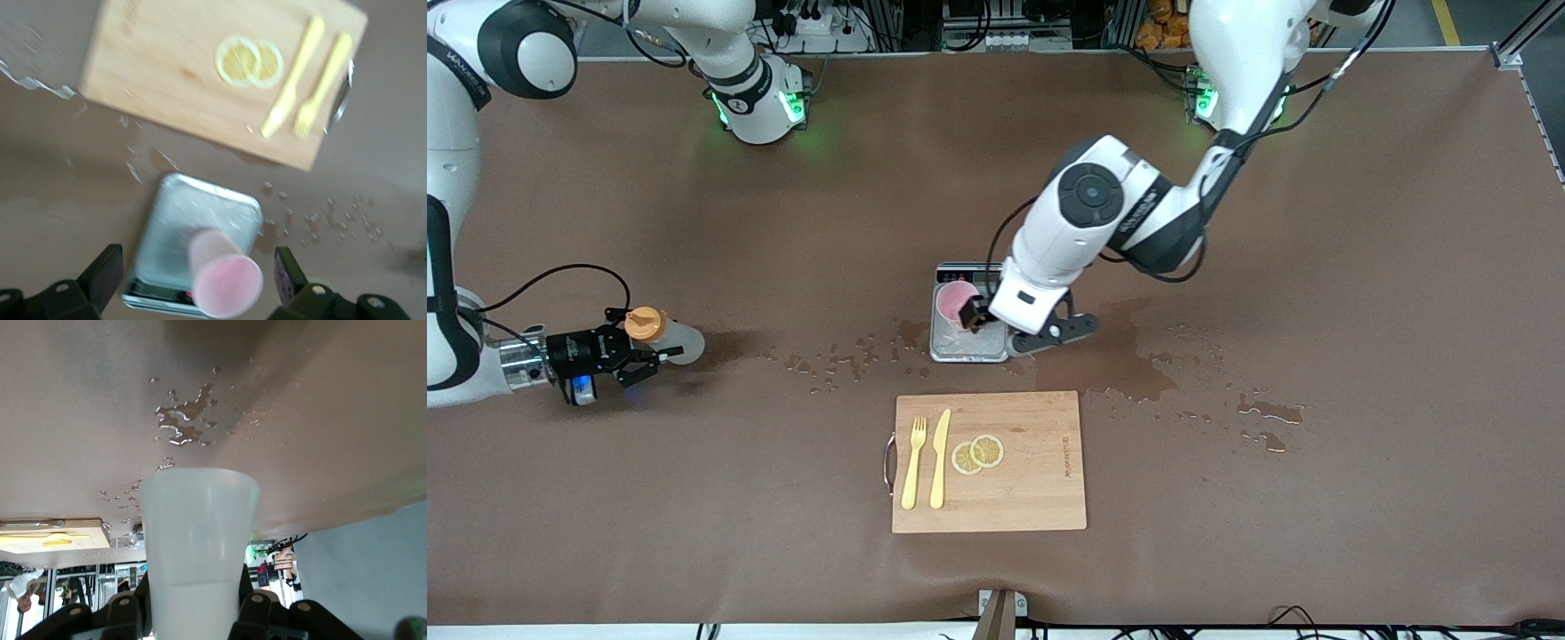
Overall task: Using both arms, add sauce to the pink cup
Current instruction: 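Retract the left gripper while the right gripper lifts the bottle toward the cup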
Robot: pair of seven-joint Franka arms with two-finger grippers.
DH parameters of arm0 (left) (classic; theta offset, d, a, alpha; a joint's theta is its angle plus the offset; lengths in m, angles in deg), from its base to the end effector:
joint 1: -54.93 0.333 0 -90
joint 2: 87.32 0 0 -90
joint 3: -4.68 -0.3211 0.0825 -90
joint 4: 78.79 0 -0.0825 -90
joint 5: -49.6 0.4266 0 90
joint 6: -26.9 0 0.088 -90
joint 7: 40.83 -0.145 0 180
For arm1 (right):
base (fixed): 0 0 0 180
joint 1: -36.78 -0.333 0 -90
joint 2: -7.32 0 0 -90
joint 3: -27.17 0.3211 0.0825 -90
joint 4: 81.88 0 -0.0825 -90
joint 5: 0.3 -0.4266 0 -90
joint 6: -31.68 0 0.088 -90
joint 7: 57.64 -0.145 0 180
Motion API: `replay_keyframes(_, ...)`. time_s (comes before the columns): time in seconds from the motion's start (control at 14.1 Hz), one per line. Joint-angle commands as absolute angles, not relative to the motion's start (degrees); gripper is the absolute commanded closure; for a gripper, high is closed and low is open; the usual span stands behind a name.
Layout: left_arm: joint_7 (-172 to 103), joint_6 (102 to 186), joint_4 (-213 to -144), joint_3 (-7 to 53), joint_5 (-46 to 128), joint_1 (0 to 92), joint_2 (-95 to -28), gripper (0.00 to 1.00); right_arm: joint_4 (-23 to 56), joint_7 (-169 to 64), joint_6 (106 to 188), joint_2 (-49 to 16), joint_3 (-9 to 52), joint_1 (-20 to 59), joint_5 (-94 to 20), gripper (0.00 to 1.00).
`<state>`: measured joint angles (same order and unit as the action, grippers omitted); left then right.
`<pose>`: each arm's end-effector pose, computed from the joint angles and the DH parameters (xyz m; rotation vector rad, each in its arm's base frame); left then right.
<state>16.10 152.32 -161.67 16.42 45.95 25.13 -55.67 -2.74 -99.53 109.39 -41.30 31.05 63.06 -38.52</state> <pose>0.5930 -0.4988 0.3430 2.8444 0.4896 0.0147 0.6385 -0.1623 0.1600 -1.8275 1.3757 1.2099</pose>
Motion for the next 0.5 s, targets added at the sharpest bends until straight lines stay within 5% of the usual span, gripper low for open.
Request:
replay_keyframes(0.0, 10.7, 146.0, -163.6, 16.5, 48.9, 30.1, -59.8, 0.00, -6.0, -106.1, 108.3, -38.1, 30.7, 60.8, -35.6, 0.52)
replay_keyframes(0.43, -15.6, 134.1, -163.7, 16.9, 48.9, 43.3, -65.5, 0.00, -8.9, -115.6, 108.9, -33.3, 30.4, 53.8, -28.2, 0.53)
